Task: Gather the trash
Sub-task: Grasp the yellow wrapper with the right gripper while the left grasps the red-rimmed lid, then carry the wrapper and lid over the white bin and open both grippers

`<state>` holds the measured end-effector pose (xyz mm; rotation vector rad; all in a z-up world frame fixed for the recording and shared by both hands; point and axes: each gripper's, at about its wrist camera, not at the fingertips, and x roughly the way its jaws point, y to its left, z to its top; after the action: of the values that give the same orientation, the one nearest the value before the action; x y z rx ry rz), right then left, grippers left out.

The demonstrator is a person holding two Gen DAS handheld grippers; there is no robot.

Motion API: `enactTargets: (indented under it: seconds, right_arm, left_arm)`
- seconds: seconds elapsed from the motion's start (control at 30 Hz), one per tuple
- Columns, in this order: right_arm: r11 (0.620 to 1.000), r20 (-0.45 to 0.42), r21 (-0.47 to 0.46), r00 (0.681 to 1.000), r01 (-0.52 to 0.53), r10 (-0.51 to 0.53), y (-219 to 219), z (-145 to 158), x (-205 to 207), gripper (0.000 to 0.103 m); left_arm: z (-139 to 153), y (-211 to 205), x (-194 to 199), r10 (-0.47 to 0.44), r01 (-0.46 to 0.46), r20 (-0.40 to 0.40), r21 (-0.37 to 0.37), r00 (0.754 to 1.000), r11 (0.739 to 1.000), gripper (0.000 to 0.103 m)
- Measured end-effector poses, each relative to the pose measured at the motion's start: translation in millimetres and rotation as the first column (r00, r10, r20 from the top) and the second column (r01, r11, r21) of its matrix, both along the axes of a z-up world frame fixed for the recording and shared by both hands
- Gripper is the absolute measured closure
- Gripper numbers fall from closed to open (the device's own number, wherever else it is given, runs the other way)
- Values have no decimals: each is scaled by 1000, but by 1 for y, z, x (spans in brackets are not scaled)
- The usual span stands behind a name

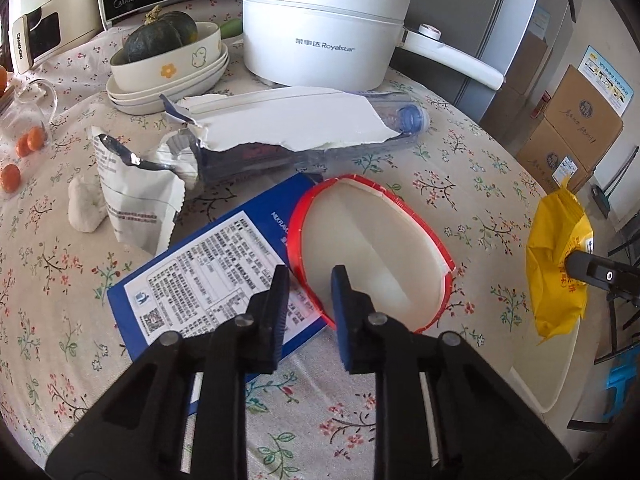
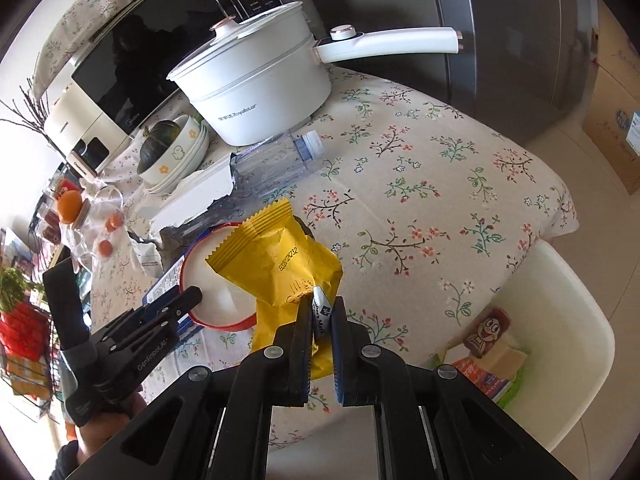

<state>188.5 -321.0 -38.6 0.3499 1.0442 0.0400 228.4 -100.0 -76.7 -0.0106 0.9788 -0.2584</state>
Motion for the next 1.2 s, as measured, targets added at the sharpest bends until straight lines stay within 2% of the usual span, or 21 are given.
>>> enactTargets:
  seconds: [0.17,0.5,0.73,0.97,1.2]
  right_arm:
    - [1000,-5,-16,1000,15,-15,-10,-1,-4,94]
    - [999,27,-32,999,44,-44,-27,13,-22,94]
    - [995,44,-47,996,85,-83,-47,21,-40,94]
    - [989,40,-60,990,139,-136,-76,20,-58,94]
    - [977,30,-73,980,200,-199,-113,15,-78,94]
  left_arm:
    - [2,-5,-2,1,-2,28,42,1000,999,99]
    - [27,-8,-22,-25,24,82,13,996,1000,99]
    - [46,-24,-40,-75,76,126,0,989,997,99]
    - [51,-60,-54,-151,152,138,0,979,988,99]
    - [46,-111,-69,-247,246,146,27,958,969,99]
